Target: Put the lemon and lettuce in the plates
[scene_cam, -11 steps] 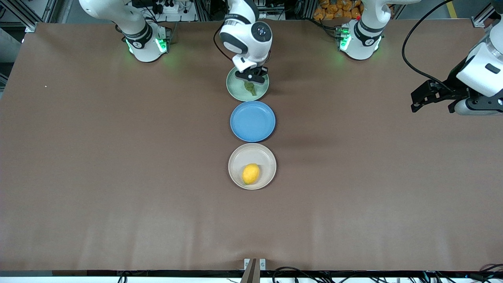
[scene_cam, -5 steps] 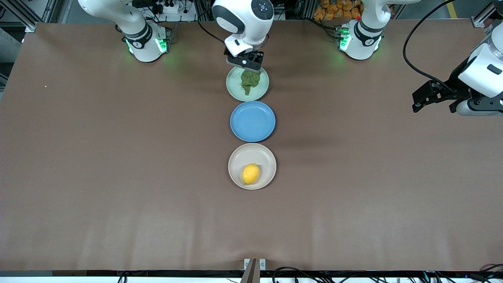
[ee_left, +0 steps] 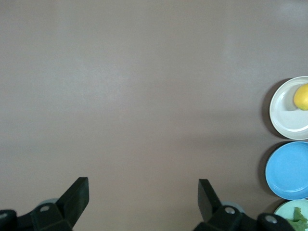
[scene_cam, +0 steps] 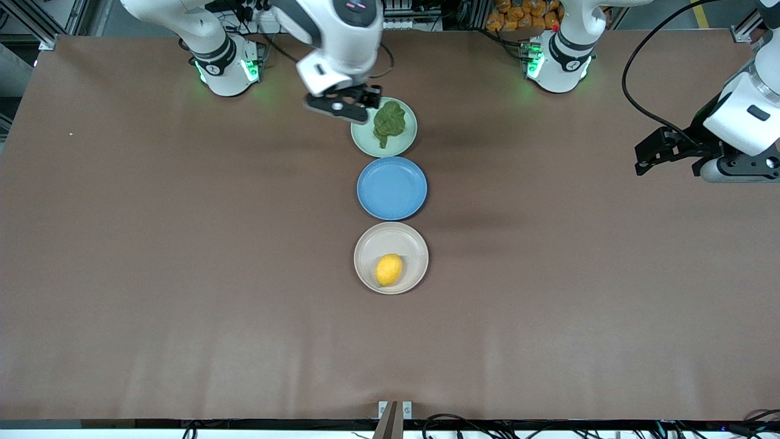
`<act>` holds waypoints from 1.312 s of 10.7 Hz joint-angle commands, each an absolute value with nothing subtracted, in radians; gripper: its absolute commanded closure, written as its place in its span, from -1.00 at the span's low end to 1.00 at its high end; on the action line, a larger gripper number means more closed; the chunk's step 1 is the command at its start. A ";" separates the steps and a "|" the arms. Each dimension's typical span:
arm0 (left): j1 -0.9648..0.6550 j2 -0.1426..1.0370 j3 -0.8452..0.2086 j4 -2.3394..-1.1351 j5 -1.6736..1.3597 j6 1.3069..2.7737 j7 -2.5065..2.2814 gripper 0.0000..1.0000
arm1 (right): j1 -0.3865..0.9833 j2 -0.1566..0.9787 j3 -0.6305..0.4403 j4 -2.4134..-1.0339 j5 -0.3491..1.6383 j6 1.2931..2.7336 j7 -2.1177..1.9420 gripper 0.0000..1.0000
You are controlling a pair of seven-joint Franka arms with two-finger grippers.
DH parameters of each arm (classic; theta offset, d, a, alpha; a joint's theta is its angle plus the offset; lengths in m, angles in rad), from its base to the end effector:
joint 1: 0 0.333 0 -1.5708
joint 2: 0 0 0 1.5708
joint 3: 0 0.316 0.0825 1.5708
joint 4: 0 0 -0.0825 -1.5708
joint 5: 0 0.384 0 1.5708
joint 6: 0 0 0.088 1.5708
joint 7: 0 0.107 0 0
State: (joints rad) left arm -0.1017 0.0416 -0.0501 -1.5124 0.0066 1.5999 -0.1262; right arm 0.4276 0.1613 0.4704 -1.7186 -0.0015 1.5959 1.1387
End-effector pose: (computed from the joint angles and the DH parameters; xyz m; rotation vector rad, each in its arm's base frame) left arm 0.5646 -0.0850 0.6314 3.1386 -0.0401 0.0724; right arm 0.3690 0.4413 0.4756 2.9173 -0.3458 -0.2968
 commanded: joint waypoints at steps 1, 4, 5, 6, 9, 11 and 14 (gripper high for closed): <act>-0.101 0.048 -0.049 -1.491 -0.002 1.578 -0.112 -1.00 | 0.254 0.051 0.453 -1.645 0.023 1.468 0.886 -1.00; -0.101 0.048 -0.049 -1.491 -0.002 1.578 -0.114 -1.00 | 0.200 -0.008 0.274 -1.614 0.023 1.439 0.636 -1.00; -0.101 0.048 -0.051 -1.493 -0.002 1.578 -0.115 -1.00 | 0.142 -0.008 0.262 -1.582 0.023 1.418 0.561 -1.00; -0.101 0.049 -0.051 -1.493 0.000 1.578 -0.115 -1.00 | 0.117 -0.008 0.235 -1.566 0.023 1.398 0.495 -1.00; -0.103 0.054 -0.051 -1.493 0.000 1.578 -0.117 -1.00 | 0.097 -0.017 0.066 -1.534 0.021 1.397 0.289 -1.00; -0.101 0.054 -0.051 -1.493 0.000 1.578 -0.117 -1.00 | 0.059 -0.014 0.008 -1.508 0.021 1.411 0.178 -1.00; -0.101 0.054 -0.051 -1.493 0.000 1.578 -0.115 -1.00 | -0.004 -0.011 0.012 -1.471 0.012 1.420 0.152 -1.00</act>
